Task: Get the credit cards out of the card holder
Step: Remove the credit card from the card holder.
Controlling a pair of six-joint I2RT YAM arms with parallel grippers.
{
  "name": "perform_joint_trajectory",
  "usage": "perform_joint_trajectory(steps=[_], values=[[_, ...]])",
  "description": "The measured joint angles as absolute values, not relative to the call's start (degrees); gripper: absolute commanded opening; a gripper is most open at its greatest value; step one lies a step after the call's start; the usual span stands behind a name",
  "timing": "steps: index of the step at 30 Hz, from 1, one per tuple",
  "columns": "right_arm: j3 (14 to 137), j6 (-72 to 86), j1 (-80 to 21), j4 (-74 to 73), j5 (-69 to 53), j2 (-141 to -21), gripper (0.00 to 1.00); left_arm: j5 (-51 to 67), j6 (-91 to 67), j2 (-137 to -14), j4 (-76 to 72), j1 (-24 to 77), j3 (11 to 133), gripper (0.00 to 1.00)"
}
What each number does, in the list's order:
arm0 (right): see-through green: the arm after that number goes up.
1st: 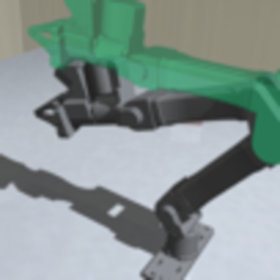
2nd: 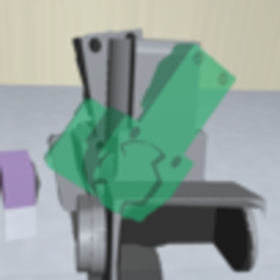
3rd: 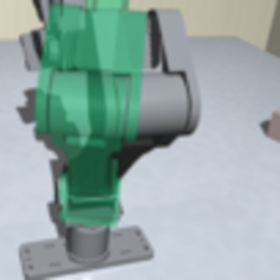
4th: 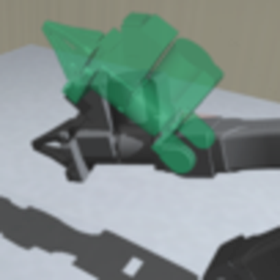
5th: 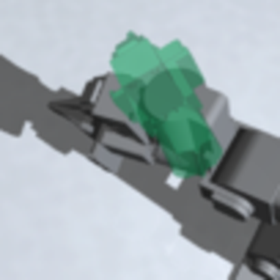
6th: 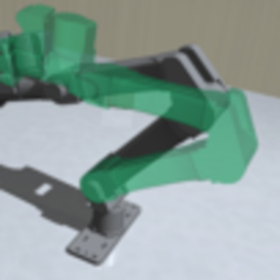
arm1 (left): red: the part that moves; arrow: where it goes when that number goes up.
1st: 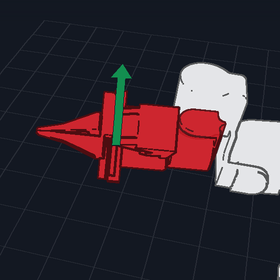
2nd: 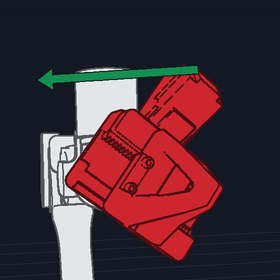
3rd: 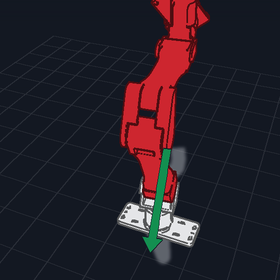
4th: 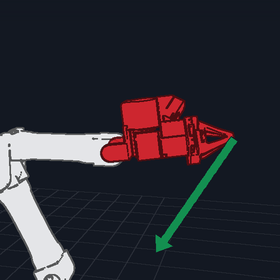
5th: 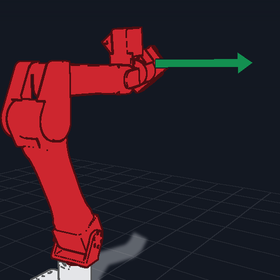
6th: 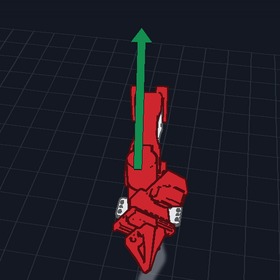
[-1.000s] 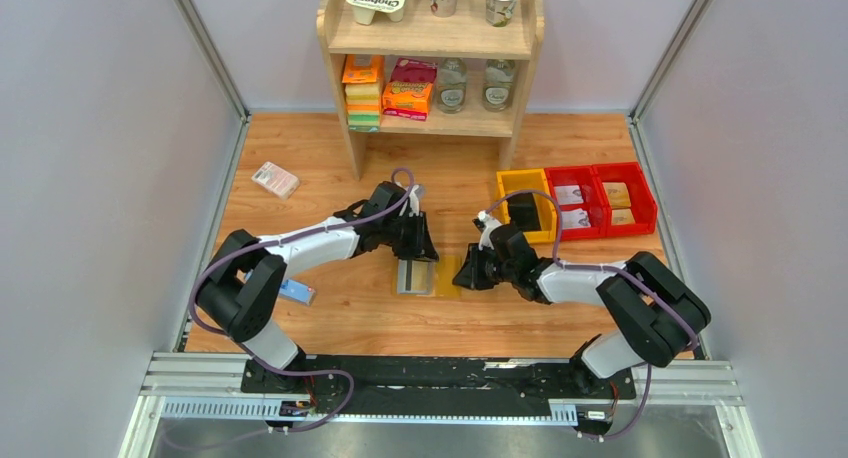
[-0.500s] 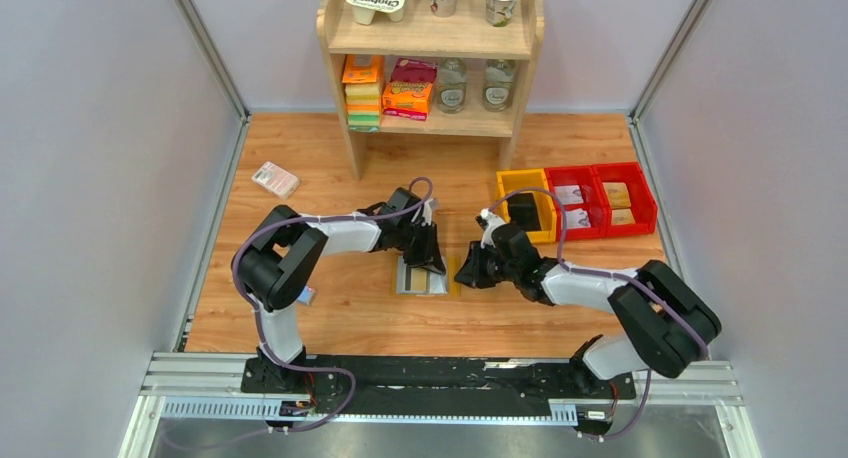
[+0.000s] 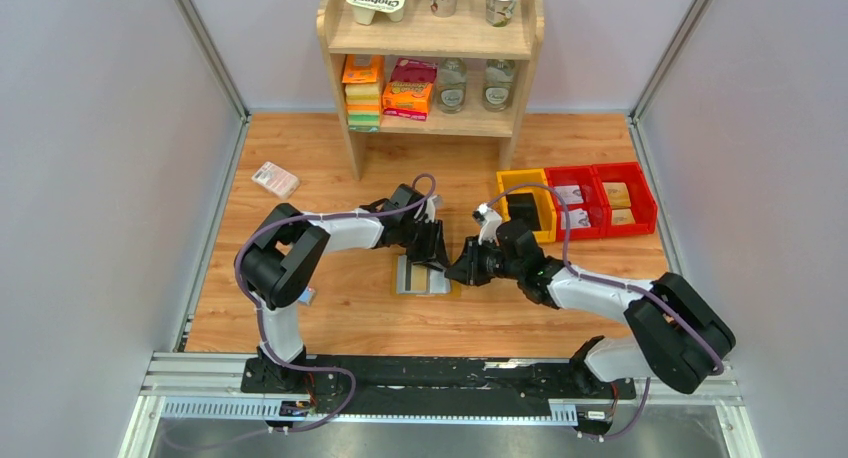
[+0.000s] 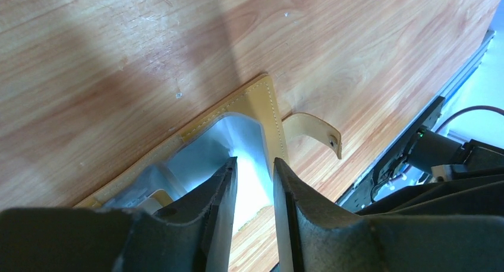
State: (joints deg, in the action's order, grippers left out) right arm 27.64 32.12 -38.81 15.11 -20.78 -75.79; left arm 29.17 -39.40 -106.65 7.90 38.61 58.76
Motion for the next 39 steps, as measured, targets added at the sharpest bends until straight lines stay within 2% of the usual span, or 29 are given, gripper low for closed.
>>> perform_joint_trajectory(steps=[5, 12, 20, 29, 39], values=[[27.7, 32.05, -40.05, 15.84, -23.29, -79.15, 0.17, 29.5, -39.55, -106.67, 7.9, 38.61, 59.33, 0.45], [28.34, 31.7, -40.14, 15.75, -22.52, -83.02, 0.09, 29.39, -40.01, -106.67, 7.81, 38.61, 59.55, 0.47], [28.36, 32.34, -39.55, 16.01, -21.3, -87.44, 0.07, 24.88, -40.05, -103.28, 7.94, 37.8, 59.24, 0.47], [30.57, 33.01, -38.92, 13.56, -21.04, -87.42, 0.11, 17.45, -37.15, -93.01, 11.18, 35.24, 53.67, 0.43], [36.88, 35.38, -38.92, 15.35, -23.94, -90.91, 0.2, 12.88, -34.3, -90.41, 16.93, 35.27, 48.9, 0.36]])
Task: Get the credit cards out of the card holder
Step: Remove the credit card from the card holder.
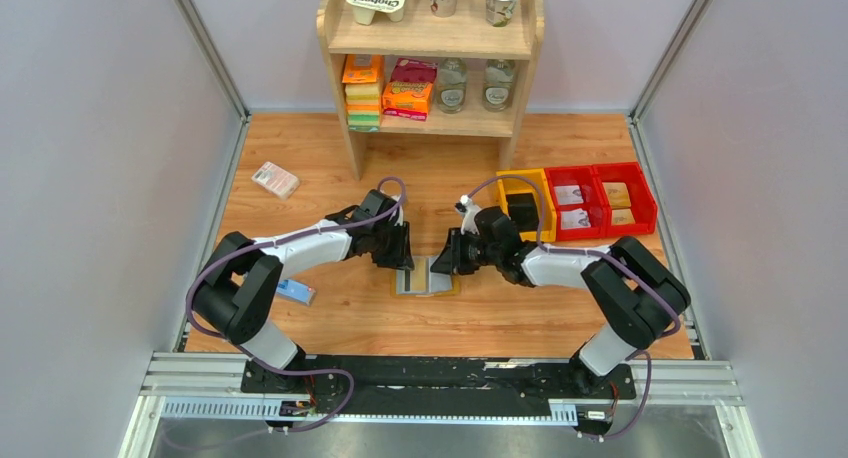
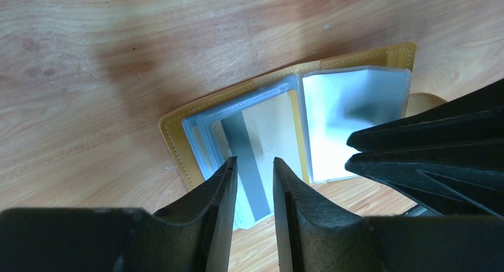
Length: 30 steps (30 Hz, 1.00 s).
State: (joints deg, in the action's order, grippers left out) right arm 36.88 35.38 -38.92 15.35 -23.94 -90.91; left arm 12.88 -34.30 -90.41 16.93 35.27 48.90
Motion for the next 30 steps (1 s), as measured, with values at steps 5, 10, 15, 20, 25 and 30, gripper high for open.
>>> perform_joint_trajectory(steps=[5, 10, 15, 20, 25, 30], values=[[38.09, 36.84, -38.92, 17.17, -25.06, -94.28, 0.25, 12.34, -34.17, -90.39, 16.93, 35.27, 48.8, 0.34], [38.09, 38.26, -38.81, 18.41, -25.65, -97.19, 0.31, 11.9, -34.2, -90.37, 16.93, 35.27, 48.66, 0.31], [37.63, 39.7, -38.11, 20.97, -26.48, -98.63, 0.34, 11.44, -34.3, -89.45, 17.06, 35.27, 47.88, 0.32], [36.56, 41.6, -36.84, 24.45, -28.53, -99.77, 0.35, 10.02, -34.44, -87.24, 19.05, 35.31, 46.26, 0.39], [36.38, 42.46, -36.67, 26.46, -29.65, -100.22, 0.36, 9.61, -34.76, -86.43, 20.18, 35.31, 46.11, 0.4], [36.36, 43.64, -36.67, 28.29, -30.55, -100.62, 0.38, 9.78, -35.03, -86.43, 20.36, 35.31, 46.11, 0.39]])
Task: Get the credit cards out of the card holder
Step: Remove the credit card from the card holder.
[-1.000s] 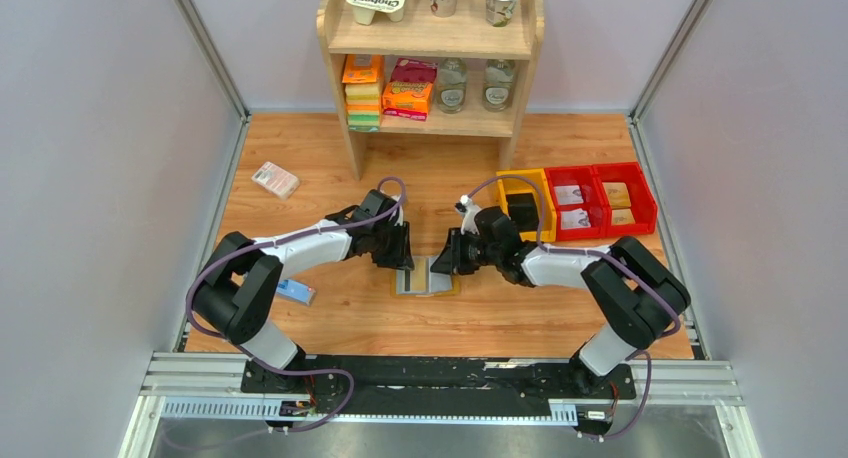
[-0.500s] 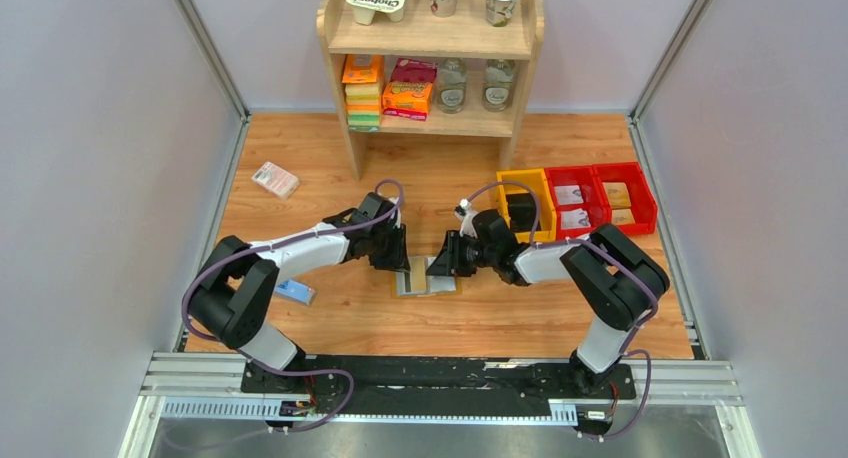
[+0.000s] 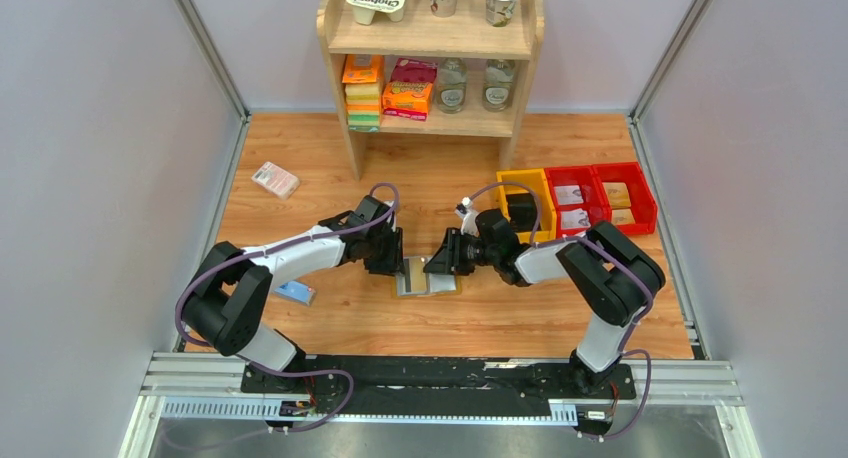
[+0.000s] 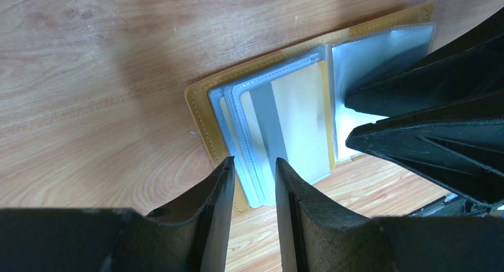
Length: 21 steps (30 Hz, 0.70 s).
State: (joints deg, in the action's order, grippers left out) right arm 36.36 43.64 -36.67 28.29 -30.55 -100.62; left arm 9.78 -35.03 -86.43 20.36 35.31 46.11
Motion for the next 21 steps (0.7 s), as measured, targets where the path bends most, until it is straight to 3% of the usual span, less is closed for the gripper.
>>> perform_joint_trajectory(steps=[14, 21], values=[[36.25, 46.76, -36.67, 33.26, -32.67, -103.37, 0.37, 11.81, -36.34, -87.88, 18.37, 35.33, 45.45, 0.29], [36.25, 47.37, -36.67, 34.76, -34.02, -103.83, 0.29, 11.84, -36.77, -87.88, 17.91, 35.31, 44.93, 0.24]])
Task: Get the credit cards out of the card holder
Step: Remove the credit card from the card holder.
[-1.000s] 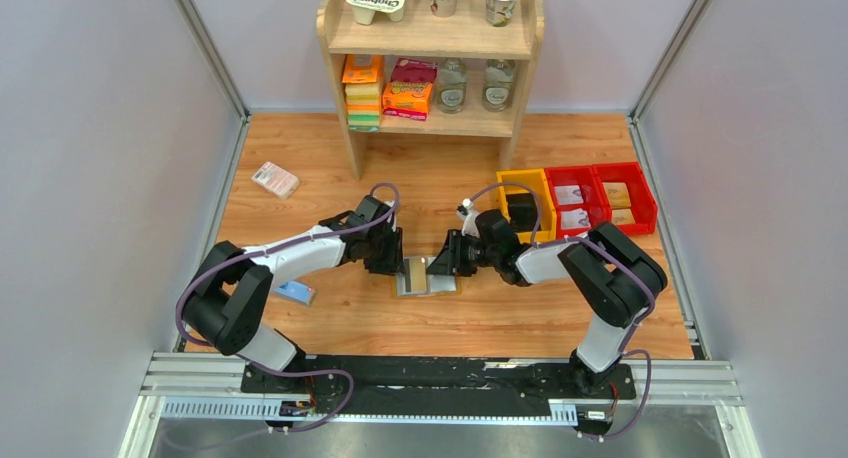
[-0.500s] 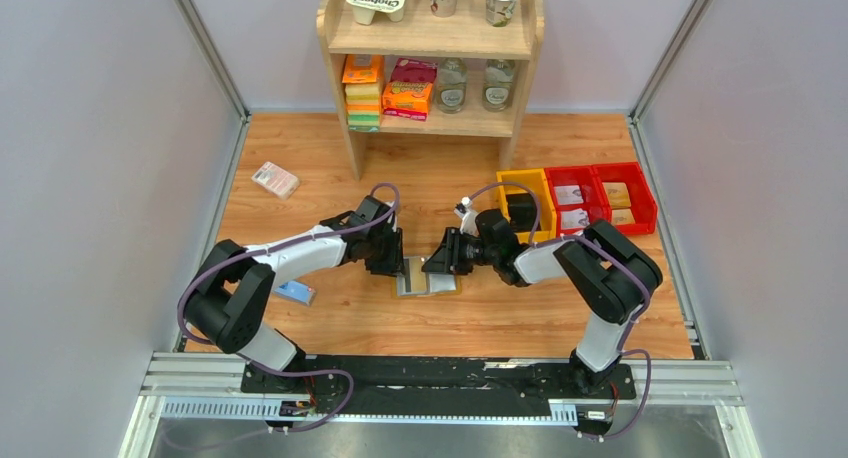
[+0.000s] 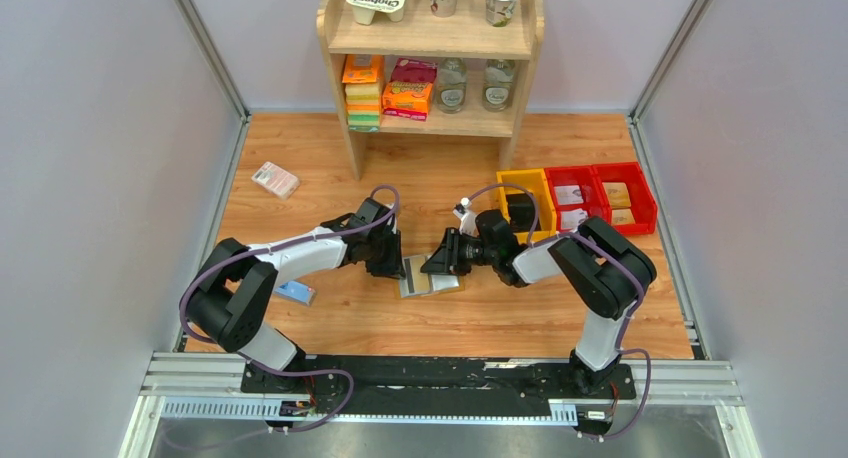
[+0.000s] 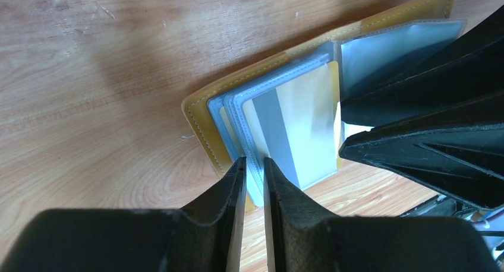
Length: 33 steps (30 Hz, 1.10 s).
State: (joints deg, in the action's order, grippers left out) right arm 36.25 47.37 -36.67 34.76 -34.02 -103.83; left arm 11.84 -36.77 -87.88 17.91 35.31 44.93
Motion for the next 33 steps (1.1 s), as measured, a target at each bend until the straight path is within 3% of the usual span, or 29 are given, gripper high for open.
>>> perform_joint_trajectory(steps=[10, 33], values=[[35.27, 48.21, -36.56, 35.94, -35.27, -102.37, 0.11, 11.53, -36.88, -87.85, 18.0, 35.31, 44.84, 0.16], [39.07, 49.54, -37.06, 37.45, -38.11, -106.87, 0.15, 11.49, -36.93, -87.85, 18.65, 35.16, 44.95, 0.13]])
